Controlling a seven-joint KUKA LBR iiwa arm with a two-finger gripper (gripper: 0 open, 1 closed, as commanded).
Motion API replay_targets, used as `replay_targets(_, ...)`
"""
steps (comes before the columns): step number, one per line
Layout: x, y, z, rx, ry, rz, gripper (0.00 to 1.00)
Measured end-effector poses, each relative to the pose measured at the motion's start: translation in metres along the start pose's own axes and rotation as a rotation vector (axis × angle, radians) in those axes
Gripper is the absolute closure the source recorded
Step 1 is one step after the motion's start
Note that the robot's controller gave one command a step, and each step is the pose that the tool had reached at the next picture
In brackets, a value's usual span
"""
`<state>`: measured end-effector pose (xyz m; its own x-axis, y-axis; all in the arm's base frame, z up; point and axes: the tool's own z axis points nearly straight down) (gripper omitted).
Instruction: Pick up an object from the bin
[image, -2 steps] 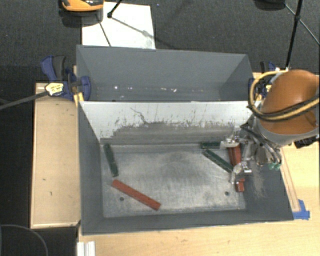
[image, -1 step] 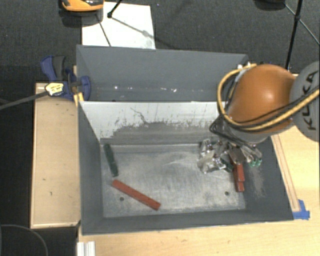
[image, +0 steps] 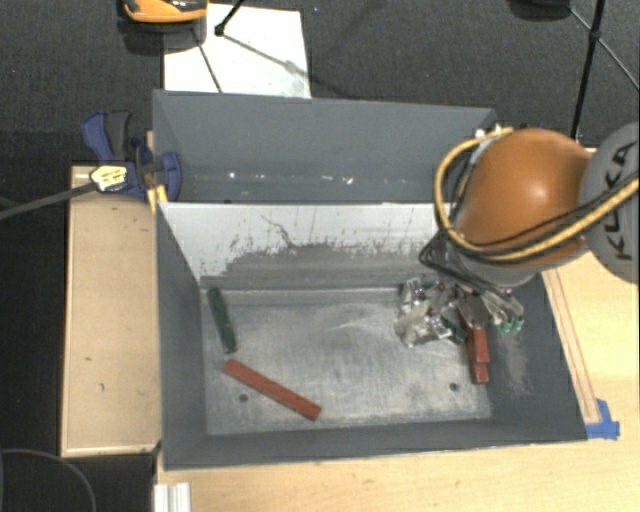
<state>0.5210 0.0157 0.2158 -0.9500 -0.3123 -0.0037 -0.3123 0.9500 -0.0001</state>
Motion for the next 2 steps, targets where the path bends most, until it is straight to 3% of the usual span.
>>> replay_targets(1, -0.002, 0.001, 0.019, 0.003, -0.007, 0.052, 1.0)
replay_targets(2, -0.018, 0.026, 0.111, 0.0, 0.002, 0.119, 0.0)
